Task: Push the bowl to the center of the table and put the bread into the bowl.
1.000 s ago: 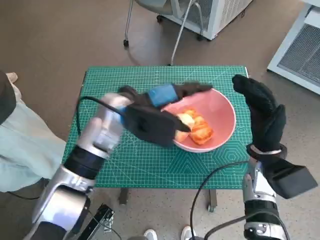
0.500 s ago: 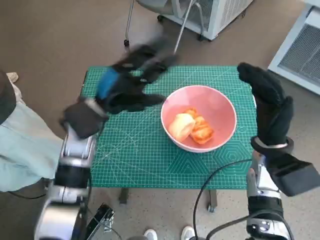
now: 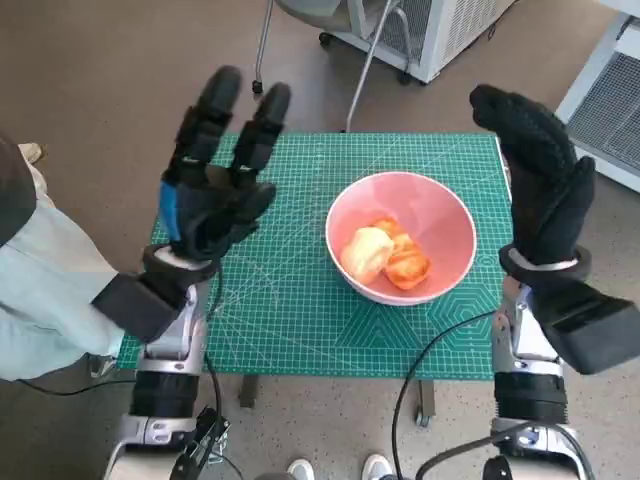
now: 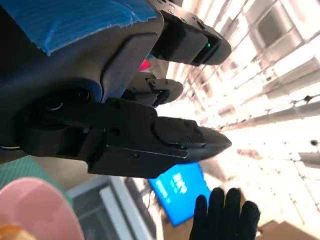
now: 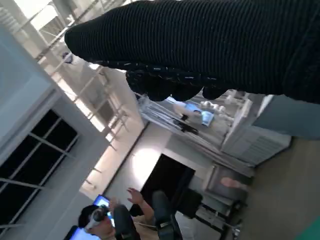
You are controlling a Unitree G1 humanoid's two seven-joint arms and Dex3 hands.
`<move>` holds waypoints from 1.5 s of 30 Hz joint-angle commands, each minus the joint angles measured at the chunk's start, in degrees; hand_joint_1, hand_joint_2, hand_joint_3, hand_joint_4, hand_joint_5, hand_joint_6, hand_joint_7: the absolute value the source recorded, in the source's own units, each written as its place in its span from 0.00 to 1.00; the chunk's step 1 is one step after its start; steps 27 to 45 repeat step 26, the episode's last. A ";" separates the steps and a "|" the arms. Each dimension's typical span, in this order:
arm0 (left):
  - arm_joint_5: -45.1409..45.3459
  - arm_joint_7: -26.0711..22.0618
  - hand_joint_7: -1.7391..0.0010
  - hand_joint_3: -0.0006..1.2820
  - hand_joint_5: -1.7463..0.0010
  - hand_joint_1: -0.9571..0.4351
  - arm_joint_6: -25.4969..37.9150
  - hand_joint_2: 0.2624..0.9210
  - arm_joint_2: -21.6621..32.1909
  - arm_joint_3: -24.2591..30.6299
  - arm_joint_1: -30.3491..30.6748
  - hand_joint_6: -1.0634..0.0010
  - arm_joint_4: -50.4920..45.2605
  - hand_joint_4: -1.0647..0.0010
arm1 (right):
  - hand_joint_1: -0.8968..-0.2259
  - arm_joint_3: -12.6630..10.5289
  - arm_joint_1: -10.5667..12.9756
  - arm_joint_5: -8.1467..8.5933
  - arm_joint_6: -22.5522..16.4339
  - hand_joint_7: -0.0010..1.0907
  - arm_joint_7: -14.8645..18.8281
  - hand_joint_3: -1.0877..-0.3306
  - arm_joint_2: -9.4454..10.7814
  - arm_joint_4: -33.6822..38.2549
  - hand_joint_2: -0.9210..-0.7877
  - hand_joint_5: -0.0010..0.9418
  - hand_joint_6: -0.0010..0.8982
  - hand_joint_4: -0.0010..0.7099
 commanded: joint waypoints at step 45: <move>-1.31 0.30 0.62 0.23 1.00 0.43 0.61 1.00 0.49 -1.50 -0.02 0.95 -3.77 0.72 | 0.40 1.91 -0.37 -3.56 1.56 0.71 -2.44 0.46 0.40 -0.68 0.00 0.01 0.04 0.50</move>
